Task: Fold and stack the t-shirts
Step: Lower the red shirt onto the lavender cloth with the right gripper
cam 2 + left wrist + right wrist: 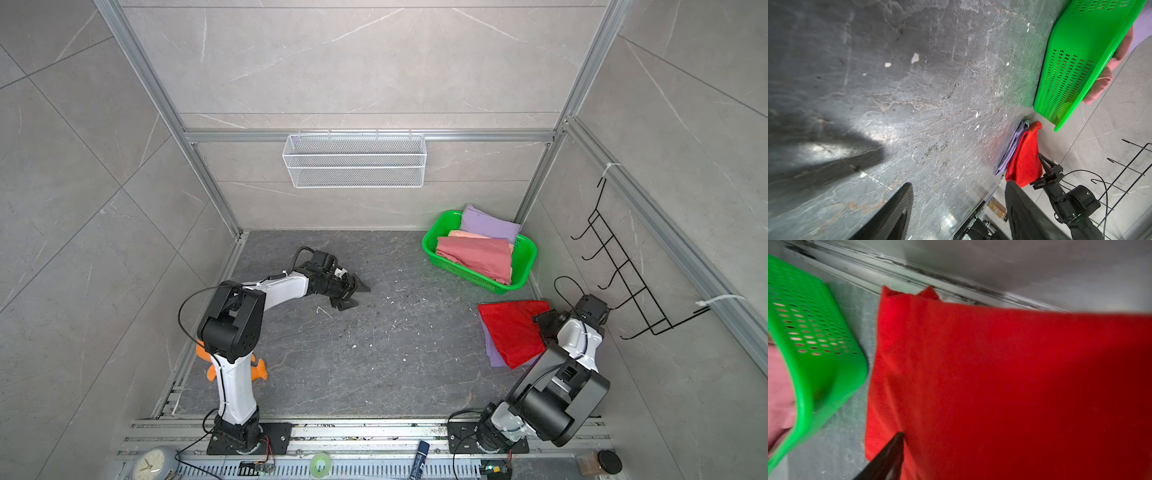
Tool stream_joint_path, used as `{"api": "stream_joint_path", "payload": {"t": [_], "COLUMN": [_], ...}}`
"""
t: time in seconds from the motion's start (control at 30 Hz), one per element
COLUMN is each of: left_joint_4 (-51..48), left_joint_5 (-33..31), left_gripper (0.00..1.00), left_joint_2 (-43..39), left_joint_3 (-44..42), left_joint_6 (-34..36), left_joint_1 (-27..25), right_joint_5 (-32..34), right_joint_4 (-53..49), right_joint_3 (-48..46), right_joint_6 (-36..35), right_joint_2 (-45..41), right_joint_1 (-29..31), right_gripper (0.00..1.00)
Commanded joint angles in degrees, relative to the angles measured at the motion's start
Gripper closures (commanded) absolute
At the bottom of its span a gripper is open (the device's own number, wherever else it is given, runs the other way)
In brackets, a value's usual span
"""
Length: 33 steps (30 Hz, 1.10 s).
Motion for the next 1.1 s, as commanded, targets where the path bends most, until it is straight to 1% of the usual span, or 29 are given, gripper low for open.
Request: {"api": "stream_joint_path", "payload": {"t": [0.0,0.07,0.1,0.13,0.3,0.37,0.43,0.47,0.57,0.6,0.67,0.7,0.73,0.83,0.9,0.93,1.0,1.07], "left_joint_4": [0.09,-0.04,-0.10,-0.14,-0.77,-1.22,-1.44,-1.54,-1.89,-2.01,-2.02,-2.07,-1.94,-1.33,-1.36,-1.43,-1.46,-1.35], "left_joint_5": [1.26,1.63,1.67,1.76,3.16,3.56,3.93,4.00,4.12,4.18,4.12,4.27,4.40,4.78,4.98,5.09,5.40,5.66], "left_gripper": [0.28,0.28,0.28,0.28,0.28,0.28,0.28,0.28,0.28,0.28,0.28,0.28,0.28,0.28,0.28,0.28,0.28,0.28], "left_joint_2": [0.75,1.20,1.43,1.55,3.16,3.67,4.04,4.25,4.37,4.46,4.51,4.71,4.79,4.99,5.29,5.40,5.85,6.12], "left_joint_3": [2.59,3.52,3.99,4.41,7.42,8.25,8.79,8.96,9.06,9.07,9.06,9.13,9.28,9.54,10.06,10.36,10.85,10.95], "left_joint_6": [-0.03,-0.04,-0.01,-0.07,0.30,0.58,0.71,0.89,0.93,1.02,1.03,1.02,1.02,0.79,0.75,0.80,0.89,0.85], "left_joint_1": [0.17,0.09,0.08,0.08,0.08,0.08,0.08,0.08,0.06,0.08,0.08,0.08,0.08,0.07,0.08,0.08,0.08,0.08], "right_joint_5": [5.52,6.68,7.40,7.39,5.50,4.77,3.96,3.90,2.14,-0.44,-4.88,-7.14,-8.58,-10.88,-14.91,-17.17,-19.65,-22.35], "right_joint_4": [-18.01,-21.08,-22.73,-23.94,-26.76,-26.33,-25.03,-24.19,-20.75,-19.59,-18.28,-18.33,-18.89,-21.42,-20.83,-19.58,-17.38,-12.92], "right_joint_3": [-1.70,-1.00,-0.65,-0.47,-0.79,-0.80,-0.52,-0.23,0.26,0.61,1.56,2.41,3.66,8.23,10.98,12.16,14.50,15.49], "right_joint_6": [2.34,2.25,2.21,1.85,0.43,0.47,0.08,-0.02,1.39,1.83,3.05,3.95,4.90,6.56,8.17,9.42,11.19,12.99], "right_joint_2": [0.43,-1.43,-2.32,-2.92,-3.71,-3.19,-1.53,-0.96,-2.38,-3.00,-3.68,-3.85,-4.03,-4.42,-4.56,-4.51,-3.58,-2.61], "right_joint_1": [-0.11,-0.08,-0.07,-0.10,-0.12,-0.08,-0.07,-0.13,-0.13,-0.06,0.00,-0.06,0.18,1.25,1.83,2.37,3.92,5.00], "right_gripper": [0.24,0.23,0.20,0.13,0.11,0.01,0.01,0.02,0.12,0.18,0.38,0.51,0.61,0.77,0.83,0.83,0.85,0.87]}}
